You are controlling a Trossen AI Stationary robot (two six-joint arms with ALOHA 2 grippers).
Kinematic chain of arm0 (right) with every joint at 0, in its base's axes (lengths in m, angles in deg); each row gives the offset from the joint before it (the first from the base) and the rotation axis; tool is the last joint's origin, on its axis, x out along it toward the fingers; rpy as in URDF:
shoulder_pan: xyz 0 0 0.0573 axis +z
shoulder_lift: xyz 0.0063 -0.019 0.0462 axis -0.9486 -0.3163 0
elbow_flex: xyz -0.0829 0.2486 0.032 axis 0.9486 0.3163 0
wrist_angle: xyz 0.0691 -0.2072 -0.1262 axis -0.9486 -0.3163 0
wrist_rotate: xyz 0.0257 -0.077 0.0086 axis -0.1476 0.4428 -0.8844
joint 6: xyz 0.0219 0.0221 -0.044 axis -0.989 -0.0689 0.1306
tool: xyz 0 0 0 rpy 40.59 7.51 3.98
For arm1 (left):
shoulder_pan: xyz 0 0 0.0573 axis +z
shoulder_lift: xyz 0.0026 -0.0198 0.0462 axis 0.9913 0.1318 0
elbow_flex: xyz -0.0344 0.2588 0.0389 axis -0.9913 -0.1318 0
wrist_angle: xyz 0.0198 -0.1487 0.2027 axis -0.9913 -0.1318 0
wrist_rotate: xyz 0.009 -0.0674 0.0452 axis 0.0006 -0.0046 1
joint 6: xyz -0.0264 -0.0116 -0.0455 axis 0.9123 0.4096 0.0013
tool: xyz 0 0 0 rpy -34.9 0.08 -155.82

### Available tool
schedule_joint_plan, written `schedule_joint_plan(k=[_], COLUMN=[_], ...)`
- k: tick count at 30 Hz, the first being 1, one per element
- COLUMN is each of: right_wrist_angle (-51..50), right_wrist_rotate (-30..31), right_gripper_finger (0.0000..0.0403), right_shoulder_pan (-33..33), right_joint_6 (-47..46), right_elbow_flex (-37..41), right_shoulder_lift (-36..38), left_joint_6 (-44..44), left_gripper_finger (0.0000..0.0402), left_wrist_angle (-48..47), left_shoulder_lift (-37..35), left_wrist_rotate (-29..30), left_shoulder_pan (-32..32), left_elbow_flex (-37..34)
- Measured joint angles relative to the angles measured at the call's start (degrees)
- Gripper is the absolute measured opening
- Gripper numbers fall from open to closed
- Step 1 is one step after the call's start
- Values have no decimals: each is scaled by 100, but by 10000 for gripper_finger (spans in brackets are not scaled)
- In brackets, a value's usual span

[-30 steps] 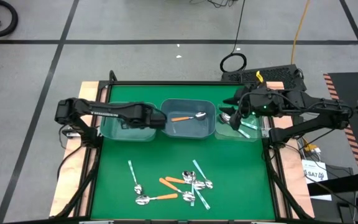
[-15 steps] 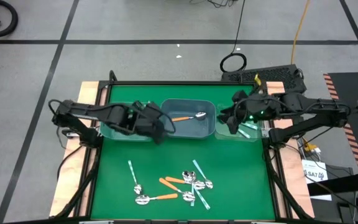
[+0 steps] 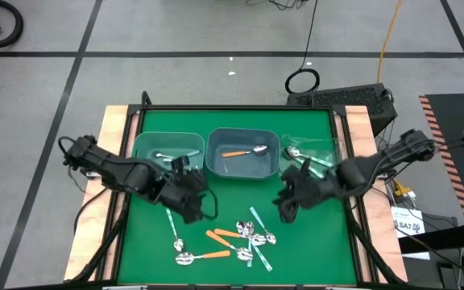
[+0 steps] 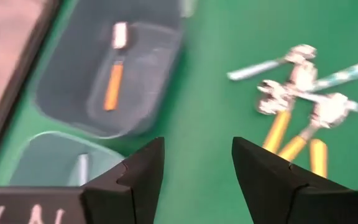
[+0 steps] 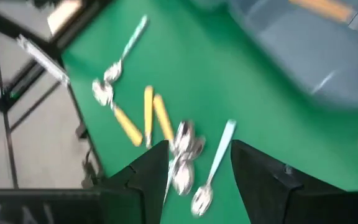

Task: Sort silverware by color (type)
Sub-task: Put the orange spoon into the blue bin

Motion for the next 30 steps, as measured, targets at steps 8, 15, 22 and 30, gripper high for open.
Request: schedule_joint_plan(k=[8,15,22,30], right_wrist_angle=[415,754,878,919], right_wrist_rotate=[-5,11,432,458], right_gripper_finger=[166,166,166,166], right_shoulder_pan=[940,1522,1866,2058], right_joint_6=[-1222,-1927,-2235,-2131], right_elbow_flex=[0,0,0,0], right_shoulder_lift=[-615,-953,-1134,-1108], left_joint_6=[-430,-663,-452,197], left_gripper_finger=[195,195,195,195], left_wrist_angle=[889,936,2188,2750], left_shoulder_lift=[4,9,7,581], left_wrist_rotate=[-1303,-1933,-1950,-1485], left_shoulder_pan=[-412,-731,-863,-909], left_elbow_flex=[-1041,-1517,-1523,-1514])
